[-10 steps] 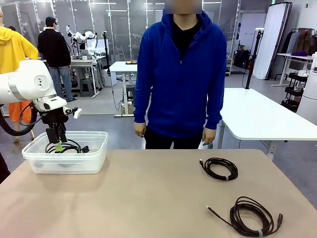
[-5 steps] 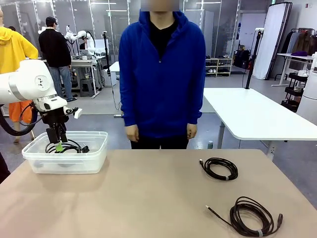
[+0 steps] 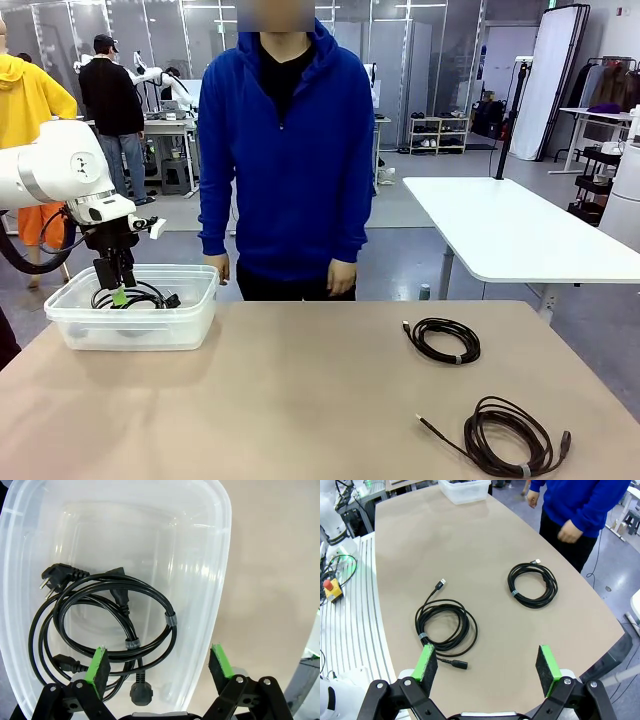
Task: Organize and store the cables.
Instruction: Place the USB Extension Cable into the Organizing box.
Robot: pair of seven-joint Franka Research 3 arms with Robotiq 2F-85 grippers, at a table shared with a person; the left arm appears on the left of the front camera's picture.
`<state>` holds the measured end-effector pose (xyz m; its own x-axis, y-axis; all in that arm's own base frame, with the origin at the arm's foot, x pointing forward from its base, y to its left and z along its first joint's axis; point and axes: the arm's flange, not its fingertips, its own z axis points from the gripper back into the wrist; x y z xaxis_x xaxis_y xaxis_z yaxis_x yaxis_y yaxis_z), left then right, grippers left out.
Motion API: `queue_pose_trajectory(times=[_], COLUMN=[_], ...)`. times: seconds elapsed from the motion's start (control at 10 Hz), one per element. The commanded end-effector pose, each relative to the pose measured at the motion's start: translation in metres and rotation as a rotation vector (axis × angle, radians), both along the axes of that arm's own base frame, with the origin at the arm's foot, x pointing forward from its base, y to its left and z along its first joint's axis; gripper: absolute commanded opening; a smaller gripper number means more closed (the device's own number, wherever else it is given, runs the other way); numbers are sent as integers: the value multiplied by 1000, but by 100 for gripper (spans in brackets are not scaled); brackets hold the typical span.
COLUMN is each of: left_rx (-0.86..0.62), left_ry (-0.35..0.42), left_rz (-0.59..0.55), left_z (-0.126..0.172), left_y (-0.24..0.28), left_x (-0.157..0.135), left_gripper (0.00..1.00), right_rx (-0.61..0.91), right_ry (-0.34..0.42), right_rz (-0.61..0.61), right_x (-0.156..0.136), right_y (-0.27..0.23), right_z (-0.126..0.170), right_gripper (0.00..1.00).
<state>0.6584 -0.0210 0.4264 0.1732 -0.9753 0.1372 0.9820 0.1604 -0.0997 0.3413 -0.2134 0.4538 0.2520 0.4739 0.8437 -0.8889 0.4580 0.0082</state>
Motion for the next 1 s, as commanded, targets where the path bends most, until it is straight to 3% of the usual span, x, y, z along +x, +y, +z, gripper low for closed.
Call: queue_pose_trajectory(times=[0.0, 0.9], left_rx=[-2, -2], left_ry=[-3, -3], left_rz=[-10, -10], left_z=[1, 1], left_y=[2, 2], left_x=[0, 0], left_gripper=[100, 100], right_rx=[8, 8], right_ry=[-15, -15], right_rz=[-2, -2], right_x=[1, 1], right_y=[0, 0], right_z=[1, 1], right_gripper=[100, 100])
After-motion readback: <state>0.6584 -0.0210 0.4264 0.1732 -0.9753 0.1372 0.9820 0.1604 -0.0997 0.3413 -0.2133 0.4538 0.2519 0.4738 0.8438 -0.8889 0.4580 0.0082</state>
